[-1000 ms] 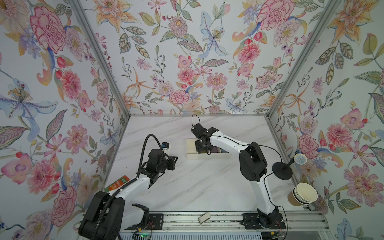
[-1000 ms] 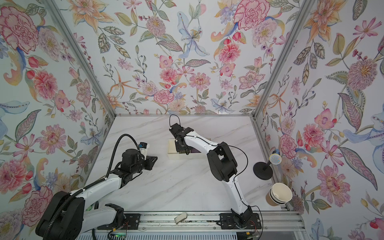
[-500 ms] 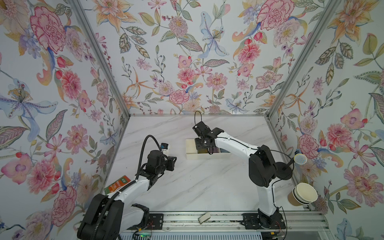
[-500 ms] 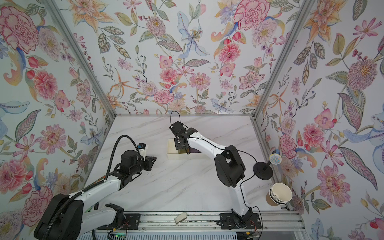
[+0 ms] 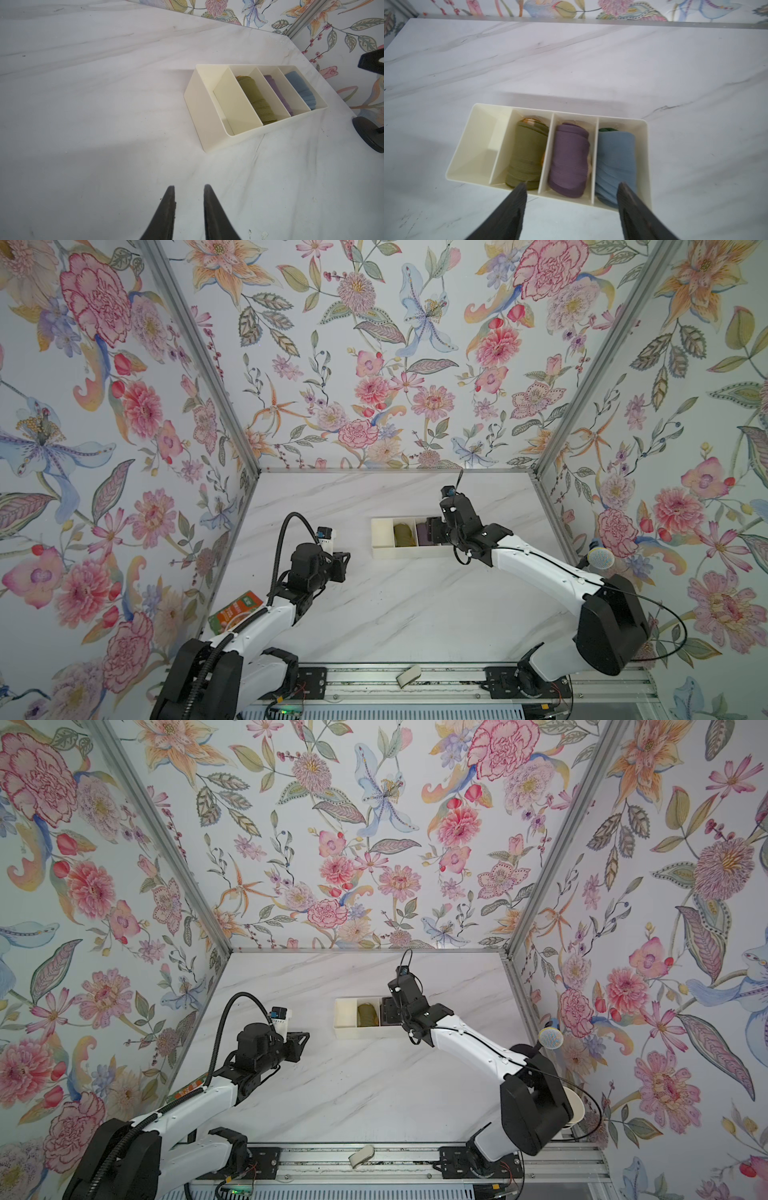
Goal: Roll the socks
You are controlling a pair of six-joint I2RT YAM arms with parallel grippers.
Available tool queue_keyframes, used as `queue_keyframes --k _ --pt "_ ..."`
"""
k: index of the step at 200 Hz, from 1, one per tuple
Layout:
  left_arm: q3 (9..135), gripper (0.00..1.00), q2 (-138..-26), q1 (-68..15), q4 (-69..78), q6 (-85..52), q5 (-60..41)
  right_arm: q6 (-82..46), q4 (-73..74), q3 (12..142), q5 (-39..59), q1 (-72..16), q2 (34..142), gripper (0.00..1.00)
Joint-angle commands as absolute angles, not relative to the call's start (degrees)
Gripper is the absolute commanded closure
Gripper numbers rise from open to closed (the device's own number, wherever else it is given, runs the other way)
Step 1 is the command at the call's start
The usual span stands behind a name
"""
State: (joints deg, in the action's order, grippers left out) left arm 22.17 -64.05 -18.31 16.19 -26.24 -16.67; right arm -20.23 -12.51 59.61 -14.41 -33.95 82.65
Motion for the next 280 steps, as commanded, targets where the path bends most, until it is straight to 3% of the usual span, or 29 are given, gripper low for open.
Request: queue_keyframes --k 1,17,24,28,32,37,87,135,186,230,280 --pt "21.0 0.69 -62.6 -17.5 17.6 -24.9 -13.9 -19.4 -4.1 52.1 -14.6 -29.6 76.7 0.27" --pt "21.0 0.64 -62.6 -17.3 17.9 -24.1 -11.7 -19.5 -2.2 47.0 -14.2 -26.4 72.1 0.24" --pt "21.0 0.56 -62.7 -17.2 18.1 -23.9 -10.8 -19.6 -1.8 45.3 -14.4 -25.1 70.4 0.24" --pt "21.1 0.42 -62.9 -17.1 18.3 -23.7 -10.3 -19.5 -1.6 44.3 -14.5 -24.3 69.5 0.24" --pt "21.2 0.08 -63.0 -17.0 18.6 -23.5 -9.9 -19.5 -1.5 43.5 -14.5 -23.6 68.7 0.24" --pt "21.3 0.01 -63.1 -17.0 18.7 -23.4 -9.1 -19.4 -1.5 42.7 -14.5 -22.6 67.7 0.23" --pt "22.4 0.01 -62.0 -14.9 22.1 -19.7 0.7 -16.8 -0.4 34.6 -15.4 -13.8 60.0 0.21" --pt "19.2 0.01 -60.0 -13.3 32.7 -11.9 20.4 -15.9 4.5 26.8 -13.6 -6.9 55.4 0.21" --pt "17.2 0.01 -65.3 -7.7 42.8 -8.9 19.7 -13.1 9.9 23.4 -13.3 -3.7 56.6 0.21" --pt "8.7 0.01 -72.7 -3.9 63.9 -8.9 16.0 -12.1 12.7 22.1 -12.1 -1.6 57.4 0.21" --pt "12.2 0.01 -76.5 -3.7 64.6 -6.7 12.6 -11.9 15.4 20.9 -11.3 -0.2 57.3 0.21"
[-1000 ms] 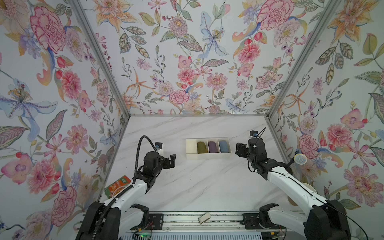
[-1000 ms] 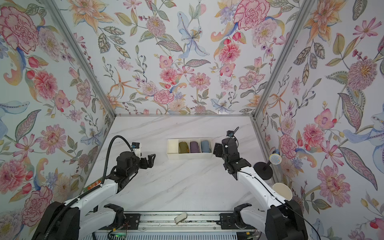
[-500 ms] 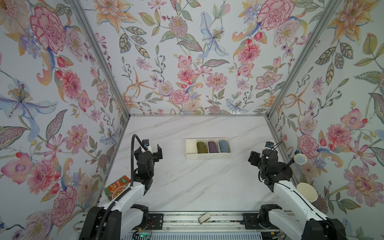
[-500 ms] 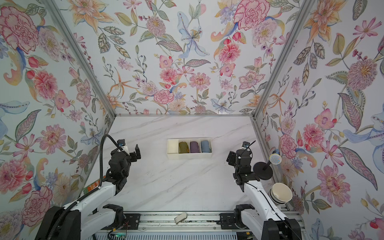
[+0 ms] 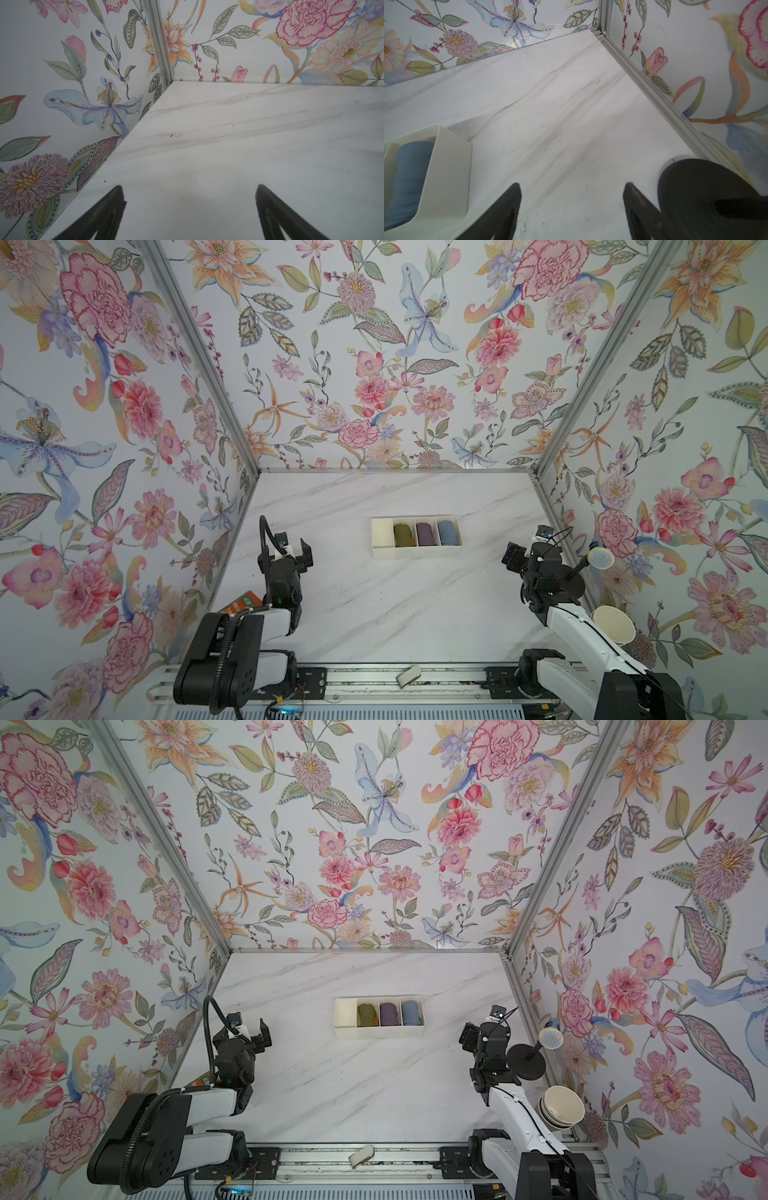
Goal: Roll the socks
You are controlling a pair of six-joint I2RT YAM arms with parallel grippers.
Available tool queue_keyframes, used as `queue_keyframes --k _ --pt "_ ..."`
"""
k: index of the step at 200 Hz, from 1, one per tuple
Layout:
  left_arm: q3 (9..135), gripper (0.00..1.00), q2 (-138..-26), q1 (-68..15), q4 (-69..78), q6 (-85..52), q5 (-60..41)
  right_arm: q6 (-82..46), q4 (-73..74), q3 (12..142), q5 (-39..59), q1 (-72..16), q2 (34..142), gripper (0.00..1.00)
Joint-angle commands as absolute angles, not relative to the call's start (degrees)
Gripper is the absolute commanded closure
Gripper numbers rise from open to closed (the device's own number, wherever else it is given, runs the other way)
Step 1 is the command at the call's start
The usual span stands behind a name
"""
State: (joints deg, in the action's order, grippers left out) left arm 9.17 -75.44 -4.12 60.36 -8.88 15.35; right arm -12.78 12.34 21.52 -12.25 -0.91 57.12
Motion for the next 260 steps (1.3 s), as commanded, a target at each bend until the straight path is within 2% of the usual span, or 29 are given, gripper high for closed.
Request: queue_keyframes --k 1,47,88,136,160,180,197,215,231,250,260 --pt "12.2 0.01 -76.5 -3.7 64.6 -6.6 12.5 -11.9 15.4 20.9 -11.3 -0.2 57.3 0.21" --pt "11.3 0.01 -76.6 -3.7 67.0 -3.9 6.8 -10.1 16.5 21.4 -11.1 1.9 57.8 0.21" --pt "5.4 0.01 -74.0 -3.5 74.2 -4.7 7.8 -10.2 22.2 20.6 -9.8 3.9 59.1 0.21" --pt "4.0 0.01 -74.1 -2.4 77.1 -4.9 6.7 -10.7 33.3 20.3 -8.4 4.0 68.3 0.21" --pt "4.4 0.01 -80.6 -1.3 84.3 -3.3 6.7 -10.5 35.3 21.2 -7.8 4.0 72.2 0.21" --pt "5.2 0.01 -93.3 -0.8 96.9 -2.6 3.4 -10.6 36.9 21.4 -6.8 4.0 73.7 0.21" --pt "6.6 0.01 -86.1 -0.8 83.1 -3.5 4.6 -10.6 37.6 21.4 -6.5 4.0 74.1 0.21" --pt "7.0 0.01 -91.6 -0.9 90.6 -2.4 2.6 -9.8 40.6 20.8 -6.0 4.0 75.0 0.20" --pt "8.0 0.01 -87.8 -0.9 83.3 -2.0 1.8 -7.4 45.1 19.7 -6.3 3.6 77.1 0.19" --pt "7.7 0.01 -90.8 -1.0 88.3 -1.8 1.3 -5.0 55.8 16.9 -6.6 3.0 81.2 0.19" --pt "7.5 0.01 -90.1 -1.0 86.8 -1.7 1.3 -4.1 56.8 17.1 -6.0 2.6 82.4 0.19"
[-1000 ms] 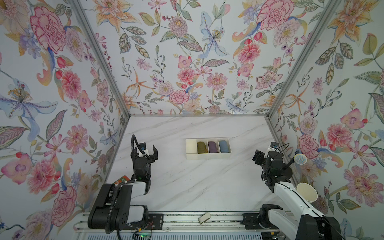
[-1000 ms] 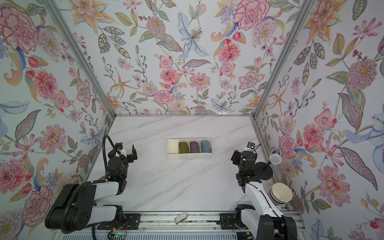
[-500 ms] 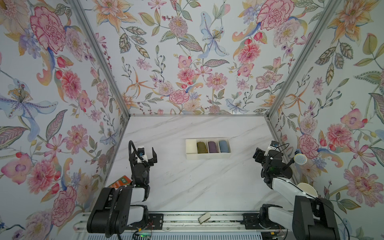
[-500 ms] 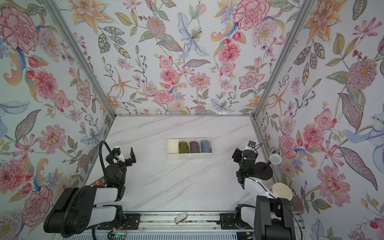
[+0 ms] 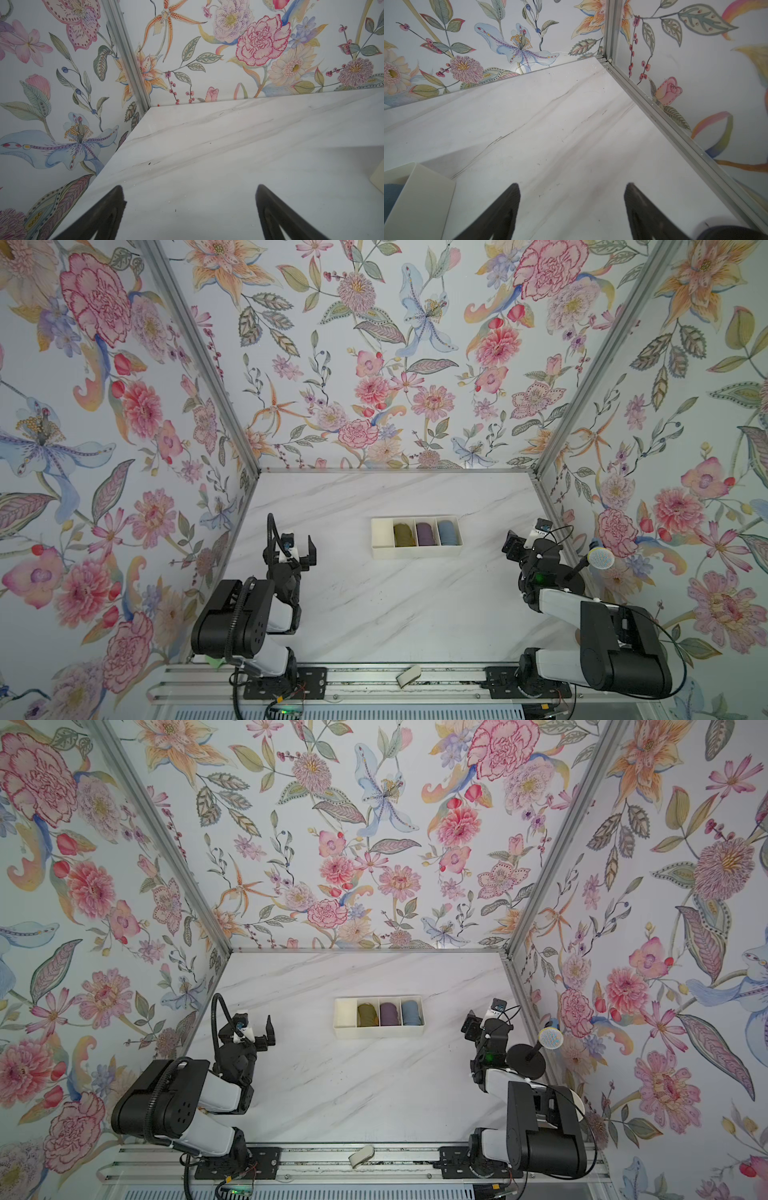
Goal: Roll the socks
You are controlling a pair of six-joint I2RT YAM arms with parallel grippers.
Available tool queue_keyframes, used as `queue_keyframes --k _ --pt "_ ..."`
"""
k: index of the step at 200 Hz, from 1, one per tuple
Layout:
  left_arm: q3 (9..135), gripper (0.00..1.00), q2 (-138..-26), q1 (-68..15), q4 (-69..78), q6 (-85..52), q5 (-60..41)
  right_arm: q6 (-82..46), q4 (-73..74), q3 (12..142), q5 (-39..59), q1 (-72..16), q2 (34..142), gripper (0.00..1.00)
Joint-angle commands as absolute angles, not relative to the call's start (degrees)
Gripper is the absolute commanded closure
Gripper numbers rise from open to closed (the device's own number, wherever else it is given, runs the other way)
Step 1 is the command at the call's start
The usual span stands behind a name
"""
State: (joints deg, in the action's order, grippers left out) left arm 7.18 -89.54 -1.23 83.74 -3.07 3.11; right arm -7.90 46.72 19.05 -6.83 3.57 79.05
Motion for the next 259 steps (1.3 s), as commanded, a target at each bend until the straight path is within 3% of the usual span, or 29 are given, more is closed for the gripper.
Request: queue_keyframes --k 1,25,42,54,62,70,75,137,259 --pt "7.5 0.01 -90.0 -1.0 86.6 -1.7 1.3 -4.0 56.4 17.3 -5.9 2.5 82.3 0.19" --pt "7.7 0.01 -90.2 -1.1 86.6 -1.6 1.1 -1.0 57.8 17.2 -4.9 0.3 84.1 0.18" --pt "7.7 0.01 -90.4 -1.1 87.1 -1.5 1.0 1.2 70.4 14.6 -5.6 -1.3 90.0 0.17" --pt "7.9 0.01 -90.5 -1.1 86.9 -1.4 0.7 1.4 63.4 15.5 -6.0 -1.9 87.2 0.16" --pt "8.1 0.01 -90.4 -1.1 86.3 -1.3 0.8 1.6 66.1 15.4 -7.2 -2.2 88.7 0.15" --pt "8.3 0.01 -90.5 -1.2 86.1 -1.3 1.0 1.6 66.4 16.0 -7.9 -2.3 89.3 0.10" --pt "8.5 0.01 -90.4 -1.3 85.8 -1.4 1.3 1.0 62.8 16.9 -7.8 -2.1 88.4 0.00" --pt "10.1 0.01 -90.2 -3.2 82.6 -1.0 8.0 1.2 63.9 16.7 -9.0 -2.5 88.8 0.01" --pt "10.1 0.01 -90.2 -4.4 80.8 1.6 5.6 1.3 63.9 16.6 -9.2 -2.5 88.8 0.01"
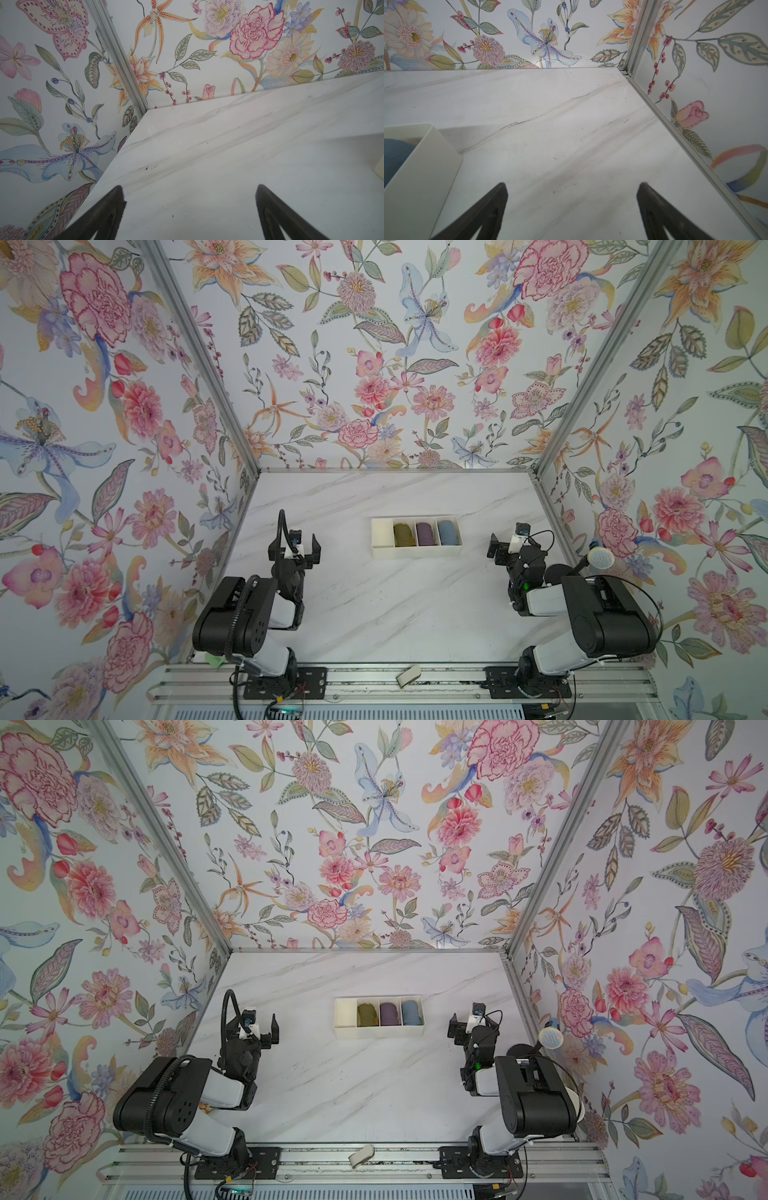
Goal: Roll the socks
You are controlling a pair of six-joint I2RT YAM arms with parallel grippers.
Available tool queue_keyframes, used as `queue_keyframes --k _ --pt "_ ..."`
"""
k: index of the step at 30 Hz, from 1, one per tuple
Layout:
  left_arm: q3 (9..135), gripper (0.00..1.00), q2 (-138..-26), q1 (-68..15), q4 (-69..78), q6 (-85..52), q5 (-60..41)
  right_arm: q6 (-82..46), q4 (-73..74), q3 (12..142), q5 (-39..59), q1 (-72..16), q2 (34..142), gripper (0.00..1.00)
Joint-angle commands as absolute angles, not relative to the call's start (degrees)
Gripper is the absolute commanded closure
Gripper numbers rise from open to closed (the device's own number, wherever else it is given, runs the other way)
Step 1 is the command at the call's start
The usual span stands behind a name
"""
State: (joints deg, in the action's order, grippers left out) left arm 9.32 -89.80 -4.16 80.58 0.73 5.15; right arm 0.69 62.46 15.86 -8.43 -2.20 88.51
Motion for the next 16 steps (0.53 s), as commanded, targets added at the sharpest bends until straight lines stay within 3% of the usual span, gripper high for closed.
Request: queue_keyframes --k 1,16 --pt "10.1 0.01 -90.2 -4.5 80.8 1.6 5.6 1.3 63.9 16.6 -9.3 -2.5 88.8 0.01" --pt "11.6 0.01 -90.1 -4.4 80.8 1.4 5.5 1.2 64.1 16.5 -9.1 -2.5 88.7 0.01"
